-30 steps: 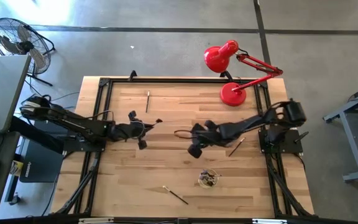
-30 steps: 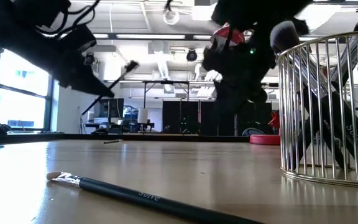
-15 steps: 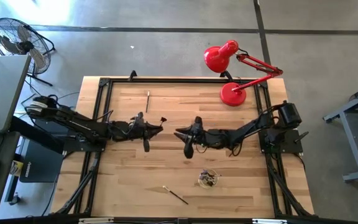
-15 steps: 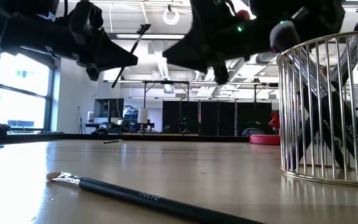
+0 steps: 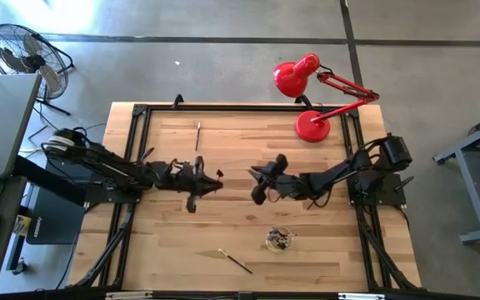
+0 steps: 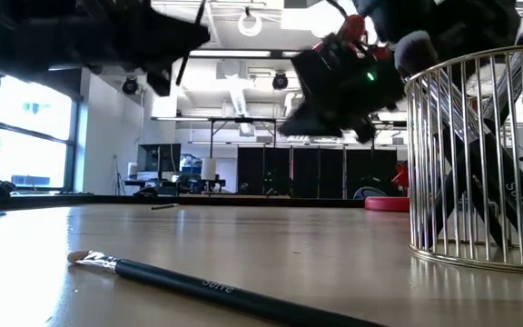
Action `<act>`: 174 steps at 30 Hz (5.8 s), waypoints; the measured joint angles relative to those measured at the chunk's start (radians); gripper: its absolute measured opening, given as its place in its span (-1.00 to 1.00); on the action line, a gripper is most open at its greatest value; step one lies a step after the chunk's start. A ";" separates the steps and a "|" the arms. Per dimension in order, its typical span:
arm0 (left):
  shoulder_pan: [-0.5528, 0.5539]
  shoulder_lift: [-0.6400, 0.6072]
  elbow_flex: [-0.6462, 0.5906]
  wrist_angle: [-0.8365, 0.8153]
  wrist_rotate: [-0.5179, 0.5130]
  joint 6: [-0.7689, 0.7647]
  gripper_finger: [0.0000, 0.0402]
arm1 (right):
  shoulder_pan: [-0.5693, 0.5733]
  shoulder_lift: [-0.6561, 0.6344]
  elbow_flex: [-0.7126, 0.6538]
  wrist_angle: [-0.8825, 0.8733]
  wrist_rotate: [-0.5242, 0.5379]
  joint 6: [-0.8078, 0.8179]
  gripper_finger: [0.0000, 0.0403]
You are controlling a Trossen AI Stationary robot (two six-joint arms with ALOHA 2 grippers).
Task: Pick & Place Makeup Brushes
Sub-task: Put the eye groomer brush into the gold makeup holder, then put the eyeshadow brush into the gold makeup holder
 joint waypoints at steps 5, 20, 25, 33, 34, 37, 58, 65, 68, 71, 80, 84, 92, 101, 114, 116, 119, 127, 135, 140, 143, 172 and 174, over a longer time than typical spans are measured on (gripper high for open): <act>0.000 0.111 0.085 0.115 0.083 0.026 -0.93 | -0.004 -0.014 -0.160 0.056 -0.008 0.140 -0.91; 0.000 0.622 0.694 0.127 0.480 0.111 -0.95 | -0.004 -0.015 -0.372 0.310 -0.010 0.219 -0.98; -0.001 0.757 0.873 0.122 0.591 0.006 -0.95 | -0.004 -0.015 -0.372 0.309 -0.011 0.208 -0.97; -0.033 0.912 1.017 0.116 0.633 -0.036 -0.95 | -0.004 -0.015 -0.371 0.283 -0.014 0.200 -0.99; -0.036 0.932 1.026 0.118 0.617 -0.021 -0.95 | -0.002 -0.015 -0.371 0.275 -0.016 0.200 -0.98; -0.042 0.954 1.022 0.079 0.578 -0.002 -0.95 | 0.006 -0.015 -0.371 0.252 -0.024 0.218 -0.97; -0.060 0.958 1.043 -0.103 0.438 0.096 -0.63 | 0.012 -0.014 -0.371 0.167 0.009 0.282 -0.99; -0.060 0.958 1.043 -0.103 0.439 0.093 -0.54 | 0.012 -0.014 -0.371 0.166 0.008 0.281 -0.97; -0.060 0.958 1.043 -0.103 0.447 0.096 -0.53 | 0.012 -0.014 -0.371 0.167 0.008 0.280 -0.98; -0.060 0.958 1.043 -0.104 0.448 0.102 -0.53 | 0.012 -0.014 -0.371 0.166 0.008 0.279 -0.99; -0.060 0.948 1.042 -0.134 0.421 0.127 -0.52 | 0.012 -0.014 -0.371 0.167 0.007 0.278 -0.97; -0.060 0.947 1.042 -0.135 0.409 0.151 -0.52 | 0.012 -0.014 -0.371 0.166 0.008 0.272 -0.99; -0.062 0.858 1.043 -0.296 0.344 0.209 -0.52 | 0.012 -0.014 -0.371 0.166 0.013 0.271 -0.97; -0.048 0.770 1.043 -0.464 0.316 0.254 -0.54 | 0.007 -0.014 -0.371 0.164 0.021 0.305 -0.99; -0.030 0.615 1.017 -0.868 0.286 0.315 -0.95 | 0.004 -0.014 -0.371 0.142 0.015 0.305 -0.99; -0.013 0.571 0.963 -0.893 0.278 0.307 -0.98 | 0.004 -0.014 -0.371 0.138 0.016 0.305 -0.98; 0.019 0.504 0.853 -0.828 0.207 0.260 -0.98 | 0.004 -0.014 -0.371 0.135 0.019 0.305 -0.97; 0.093 0.256 0.423 -0.670 0.012 0.077 -0.99 | 0.004 -0.014 -0.371 0.139 0.016 0.314 -0.99; 0.188 0.178 0.306 -0.899 -0.489 -0.183 -0.99 | 0.004 -0.014 -0.371 0.159 0.048 0.316 -0.98; 0.339 0.180 0.399 -1.175 -0.499 -0.217 -0.91 | 0.004 -0.014 -0.370 0.159 0.061 0.316 -0.99; 0.454 0.180 0.441 -1.294 -0.468 -0.218 -0.80 | 0.004 -0.014 -0.370 0.160 0.063 0.316 -0.99; 0.982 0.485 0.852 -1.645 0.030 -0.165 -0.49 | 0.004 -0.014 -0.370 0.159 0.052 0.297 -0.99; 0.982 0.496 0.848 -1.654 0.026 -0.168 -0.49 | 0.004 -0.014 -0.370 0.159 0.040 0.297 -0.99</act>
